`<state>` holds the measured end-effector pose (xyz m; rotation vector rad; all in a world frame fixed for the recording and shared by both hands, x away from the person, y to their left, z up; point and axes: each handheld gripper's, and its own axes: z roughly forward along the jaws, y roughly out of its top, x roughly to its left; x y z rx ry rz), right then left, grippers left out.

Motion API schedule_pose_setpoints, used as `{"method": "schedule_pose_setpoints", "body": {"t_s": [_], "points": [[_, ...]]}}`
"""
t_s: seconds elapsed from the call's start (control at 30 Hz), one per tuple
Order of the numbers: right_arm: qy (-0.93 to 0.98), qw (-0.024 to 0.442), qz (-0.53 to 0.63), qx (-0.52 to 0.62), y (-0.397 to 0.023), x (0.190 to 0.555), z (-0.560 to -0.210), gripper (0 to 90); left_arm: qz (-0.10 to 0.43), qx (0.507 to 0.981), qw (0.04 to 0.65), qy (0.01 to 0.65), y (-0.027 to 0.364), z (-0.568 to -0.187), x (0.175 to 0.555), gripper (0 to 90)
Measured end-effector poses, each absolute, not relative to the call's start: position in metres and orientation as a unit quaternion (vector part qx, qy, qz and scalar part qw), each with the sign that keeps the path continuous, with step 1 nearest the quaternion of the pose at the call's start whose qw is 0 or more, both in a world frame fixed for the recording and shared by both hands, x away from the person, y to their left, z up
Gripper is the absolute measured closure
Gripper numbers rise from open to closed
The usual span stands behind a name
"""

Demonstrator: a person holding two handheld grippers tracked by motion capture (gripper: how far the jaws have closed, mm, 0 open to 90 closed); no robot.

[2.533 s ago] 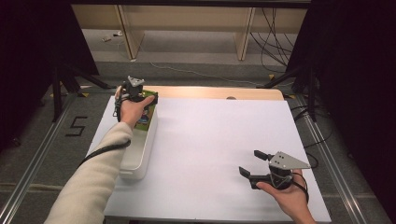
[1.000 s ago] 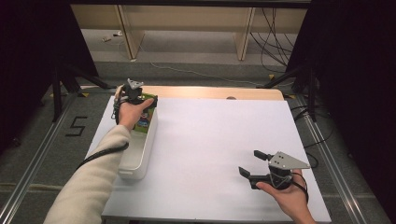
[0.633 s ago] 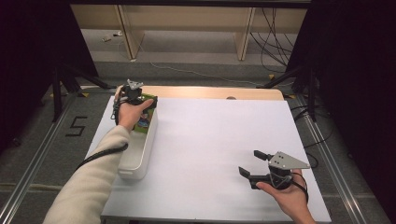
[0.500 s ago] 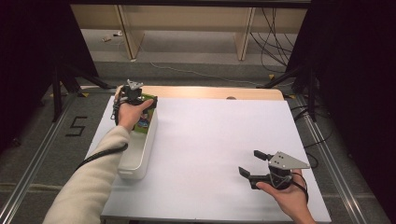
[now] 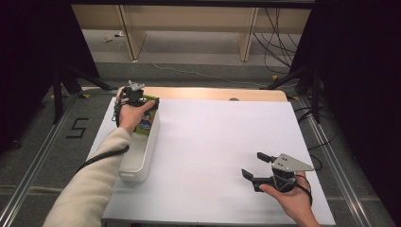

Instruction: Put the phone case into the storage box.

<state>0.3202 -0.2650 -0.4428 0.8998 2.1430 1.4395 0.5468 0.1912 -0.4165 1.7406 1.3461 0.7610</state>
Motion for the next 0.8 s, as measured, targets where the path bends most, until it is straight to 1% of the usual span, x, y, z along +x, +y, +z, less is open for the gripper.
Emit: {"method": "schedule_pose_setpoints", "body": {"t_s": [0.8], "points": [[0.769, 0.202, 0.515, 0.322, -0.2651, 0.3203, -0.4431, 17.3, 0.297, 0.689, 0.394, 0.530, 0.1918, -0.4143, 0.5473, 14.9]]}}
